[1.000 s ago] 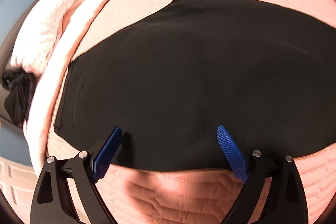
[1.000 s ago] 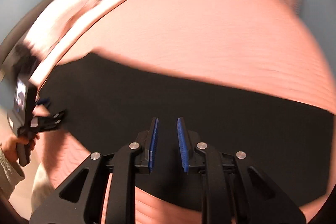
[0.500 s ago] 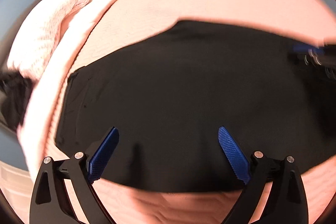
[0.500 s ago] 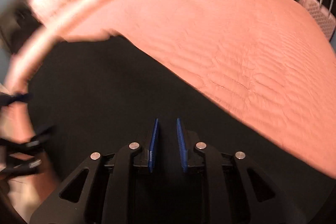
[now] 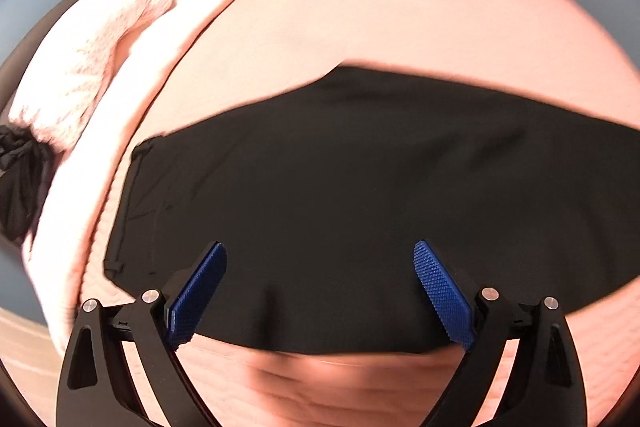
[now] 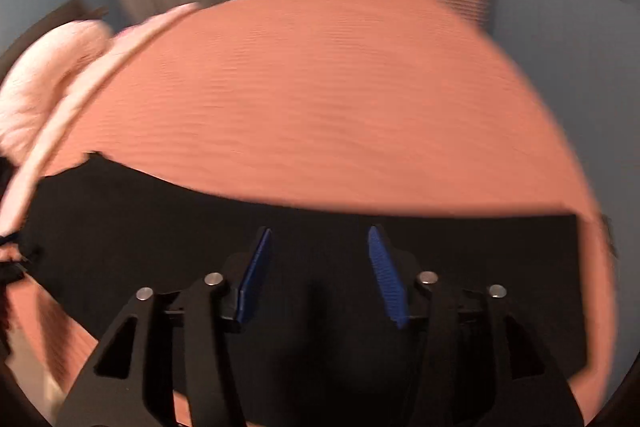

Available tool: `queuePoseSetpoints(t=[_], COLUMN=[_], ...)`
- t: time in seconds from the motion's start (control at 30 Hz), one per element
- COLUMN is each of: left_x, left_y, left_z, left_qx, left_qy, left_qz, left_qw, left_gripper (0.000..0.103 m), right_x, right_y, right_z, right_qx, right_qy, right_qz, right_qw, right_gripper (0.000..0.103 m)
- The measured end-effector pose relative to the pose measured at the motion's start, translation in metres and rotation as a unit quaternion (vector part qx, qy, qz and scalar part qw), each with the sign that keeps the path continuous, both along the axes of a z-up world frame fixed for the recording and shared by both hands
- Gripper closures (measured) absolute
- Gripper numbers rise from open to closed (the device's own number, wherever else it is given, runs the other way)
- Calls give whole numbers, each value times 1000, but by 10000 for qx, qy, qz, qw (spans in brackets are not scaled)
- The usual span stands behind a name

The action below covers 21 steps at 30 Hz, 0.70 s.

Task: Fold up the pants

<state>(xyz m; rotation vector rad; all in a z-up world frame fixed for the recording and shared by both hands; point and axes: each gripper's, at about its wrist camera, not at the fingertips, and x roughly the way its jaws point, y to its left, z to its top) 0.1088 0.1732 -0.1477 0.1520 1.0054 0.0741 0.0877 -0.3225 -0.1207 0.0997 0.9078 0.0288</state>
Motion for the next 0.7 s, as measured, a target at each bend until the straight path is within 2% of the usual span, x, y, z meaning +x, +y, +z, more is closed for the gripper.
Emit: queuePoseSetpoints(t=[0.07,0.13,0.17,0.23,0.27,0.3,0.37,0.43,0.47,0.5,0.53,0.63,0.7], left_x=[-10,-14,-16,-23,-26,-30,-38,-41,-43,-43,-41,-34,-29], left_y=[-30,-58,-74,-109,-122,-134,-156,-168,-174,-179,-180,-183,-183], left_z=[11,12,10,7,8,9,10,9,8,6,2,-5,-4], left_qx=[-85,-139,-153,-116,-61,-12,96,203,296,403,490,674,693], left_qy=[-175,-177,-139,-9,-19,-34,-31,-15,-23,-19,8,120,116], left_qz=[-218,-386,-462,-645,-714,-801,-975,-1089,-1126,-1152,-1158,-1065,-988], left_qw=[9996,9990,9987,9979,9974,9968,9952,9938,9932,9925,9921,9919,9926], left_gripper=[10,10,10,10,10,10,10,10,10,10,10,10,10], right_x=[-47,-68,-76,-72,-71,-60,-34,-10,12,27,31,51,37], right_y=[-71,-124,-157,-183,-202,-206,-213,-220,-222,-217,-213,-211,-213], right_z=[-18,-45,-52,-42,-32,-24,-26,-36,-39,-47,-52,-55,-48], right_qx=[-39,-300,-189,-71,121,243,414,540,610,473,404,374,451], right_qy=[296,691,627,566,307,145,230,338,420,518,577,314,280], right_qz=[-420,-734,-823,-1271,-1233,-1118,-930,-859,-730,-621,-517,-428,-609], right_qw=[9987,9945,9945,9903,9918,9933,9945,9943,9946,9956,9962,9979,9967], right_gripper=[53,56,75,72,72,68,62,62,63,76,78,78,75])
